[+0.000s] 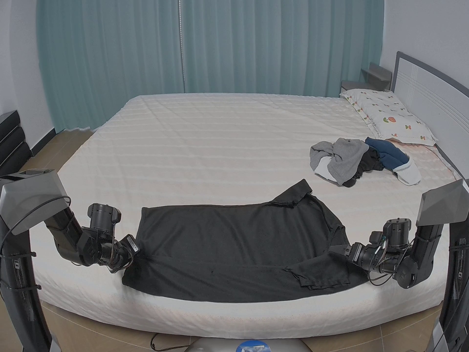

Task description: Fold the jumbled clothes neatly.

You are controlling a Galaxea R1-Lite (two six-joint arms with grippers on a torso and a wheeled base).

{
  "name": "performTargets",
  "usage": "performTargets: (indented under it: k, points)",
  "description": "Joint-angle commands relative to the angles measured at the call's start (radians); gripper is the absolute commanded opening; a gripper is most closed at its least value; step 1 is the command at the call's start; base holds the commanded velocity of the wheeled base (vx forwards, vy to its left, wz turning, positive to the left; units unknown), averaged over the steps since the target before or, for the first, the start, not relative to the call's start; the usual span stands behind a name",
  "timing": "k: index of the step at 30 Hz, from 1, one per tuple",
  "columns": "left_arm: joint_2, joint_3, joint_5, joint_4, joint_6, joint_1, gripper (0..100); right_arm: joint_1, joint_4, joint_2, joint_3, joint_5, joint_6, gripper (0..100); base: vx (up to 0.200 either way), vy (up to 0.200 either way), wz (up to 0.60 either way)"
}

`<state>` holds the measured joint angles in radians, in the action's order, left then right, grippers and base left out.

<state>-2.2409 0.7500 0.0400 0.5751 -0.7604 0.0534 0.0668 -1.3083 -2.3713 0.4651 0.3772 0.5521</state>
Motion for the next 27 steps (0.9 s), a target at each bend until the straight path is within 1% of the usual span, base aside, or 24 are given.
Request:
performTargets:
  k: [1,7,23,27]
  points:
    - [-0.002,0.0,0.0,0.0,0.0,0.0,0,-0.001,0.0,-0.009,0.0,0.0,0.0,0,0.0,0.0,0.0]
    - [-0.003,-0.001,0.0,0.0,0.0,0.0,0,-0.012,-0.055,-0.008,-0.013,0.0,0.0,0,0.0,0.0,0.0]
    - [-0.008,-0.001,-0.002,0.0,0.003,0.002,0,-0.045,-0.083,0.003,0.0,-0.001,0.015,0,0.0,0.0,0.0]
    - [-0.008,-0.003,-0.002,0.0,0.007,0.002,0,-0.073,-0.085,0.003,0.004,-0.004,0.017,0,0.0,0.0,0.0]
